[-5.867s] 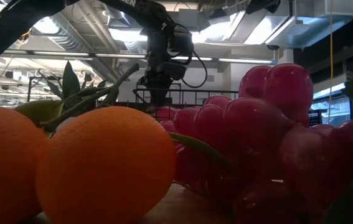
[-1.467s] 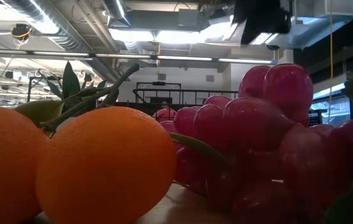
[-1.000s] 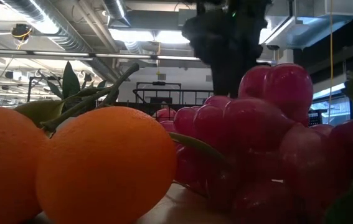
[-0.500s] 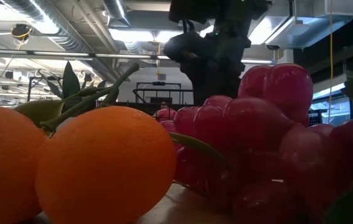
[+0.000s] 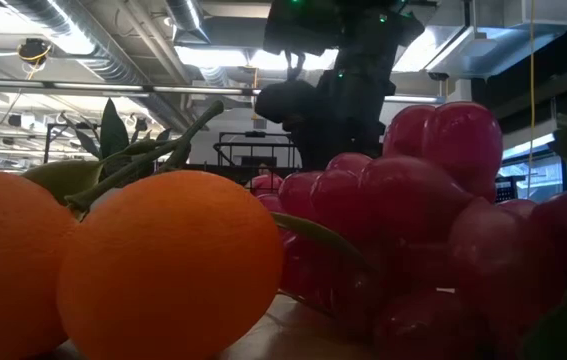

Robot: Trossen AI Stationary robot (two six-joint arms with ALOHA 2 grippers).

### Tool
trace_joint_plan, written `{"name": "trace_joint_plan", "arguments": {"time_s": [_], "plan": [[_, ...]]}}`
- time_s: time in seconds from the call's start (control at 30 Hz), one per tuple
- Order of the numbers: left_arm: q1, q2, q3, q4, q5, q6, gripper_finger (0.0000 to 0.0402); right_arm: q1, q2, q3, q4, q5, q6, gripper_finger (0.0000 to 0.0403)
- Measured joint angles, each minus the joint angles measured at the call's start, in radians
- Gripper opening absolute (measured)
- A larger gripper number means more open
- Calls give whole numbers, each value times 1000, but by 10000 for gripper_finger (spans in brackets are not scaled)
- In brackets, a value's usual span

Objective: Build produce basket
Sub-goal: Put the red chili pepper into the black wire basket

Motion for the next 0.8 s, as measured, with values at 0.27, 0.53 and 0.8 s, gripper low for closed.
{"name": "trace_joint_plan", "arguments": {"time_s": [0.27, 0.53, 0.8], "plan": [[0, 0, 0, -1, 0, 0, 90, -2, 5, 0, -10, 38, -4, 159], [0, 0, 0, -1, 0, 35, 90, -2, 5, 0, -12, 28, -80, 159], [0, 0, 0, -1, 1, 51, 90, -2, 7, 0, -29, 41, -79, 159]]}}
